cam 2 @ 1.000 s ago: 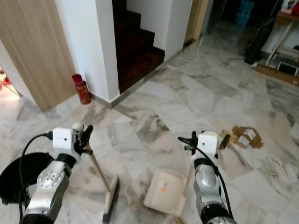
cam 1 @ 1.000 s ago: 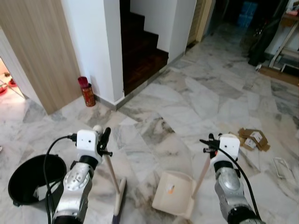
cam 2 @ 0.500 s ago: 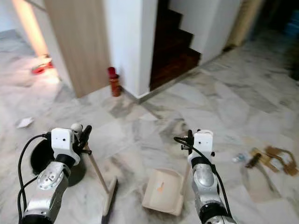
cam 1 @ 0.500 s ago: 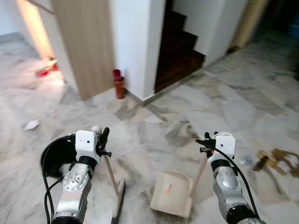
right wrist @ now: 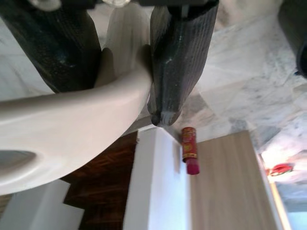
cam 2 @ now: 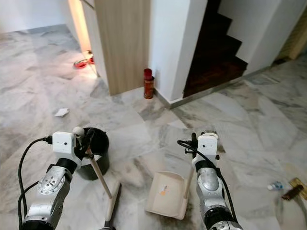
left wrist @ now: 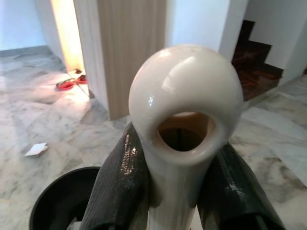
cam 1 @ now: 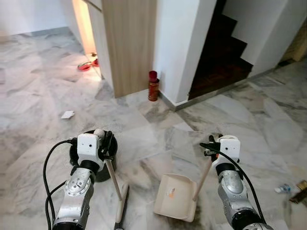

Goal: Sweep floor

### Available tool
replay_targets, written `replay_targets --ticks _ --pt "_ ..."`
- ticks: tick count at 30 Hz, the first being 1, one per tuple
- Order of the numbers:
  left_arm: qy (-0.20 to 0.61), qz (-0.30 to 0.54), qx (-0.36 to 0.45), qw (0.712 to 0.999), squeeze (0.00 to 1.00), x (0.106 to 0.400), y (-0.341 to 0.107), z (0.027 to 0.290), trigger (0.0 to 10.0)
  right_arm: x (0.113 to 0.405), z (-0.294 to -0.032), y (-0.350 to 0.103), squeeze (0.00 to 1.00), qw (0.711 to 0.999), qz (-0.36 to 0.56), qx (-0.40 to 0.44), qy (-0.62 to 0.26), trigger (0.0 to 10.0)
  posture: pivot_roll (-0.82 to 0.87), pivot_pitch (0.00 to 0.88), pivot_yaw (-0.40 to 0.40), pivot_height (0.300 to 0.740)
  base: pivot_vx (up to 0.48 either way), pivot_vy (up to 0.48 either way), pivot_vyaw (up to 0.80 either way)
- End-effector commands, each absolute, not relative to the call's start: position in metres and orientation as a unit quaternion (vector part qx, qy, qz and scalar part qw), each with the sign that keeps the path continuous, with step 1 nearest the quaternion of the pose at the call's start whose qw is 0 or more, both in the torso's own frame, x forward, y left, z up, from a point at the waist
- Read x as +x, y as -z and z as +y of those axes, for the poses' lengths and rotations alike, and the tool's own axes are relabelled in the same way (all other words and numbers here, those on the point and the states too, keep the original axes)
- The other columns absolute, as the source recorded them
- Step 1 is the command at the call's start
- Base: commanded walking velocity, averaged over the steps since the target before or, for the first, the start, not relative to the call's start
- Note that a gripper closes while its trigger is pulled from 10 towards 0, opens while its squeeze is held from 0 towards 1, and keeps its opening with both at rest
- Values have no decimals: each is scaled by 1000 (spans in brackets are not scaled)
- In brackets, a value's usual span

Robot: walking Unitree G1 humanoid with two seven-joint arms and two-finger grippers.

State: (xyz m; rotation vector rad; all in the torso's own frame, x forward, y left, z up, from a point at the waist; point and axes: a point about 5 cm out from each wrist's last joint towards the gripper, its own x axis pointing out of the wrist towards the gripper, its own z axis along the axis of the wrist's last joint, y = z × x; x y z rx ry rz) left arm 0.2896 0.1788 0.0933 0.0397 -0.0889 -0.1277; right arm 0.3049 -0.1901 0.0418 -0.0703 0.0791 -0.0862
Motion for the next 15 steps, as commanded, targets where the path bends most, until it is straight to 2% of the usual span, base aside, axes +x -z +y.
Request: replay_targets --ticks 1,15 --pt "65 -64 26 996 0 291 -101 177 10000 311 -192 -51 0 998 22 -39 43 10000 107 1 -79 740 0 0 800" --pt "63 -65 24 996 0 290 -102 177 10000 313 -192 -55 0 998 14 -39 40 10000 108 17 -81 740 0 0 800"
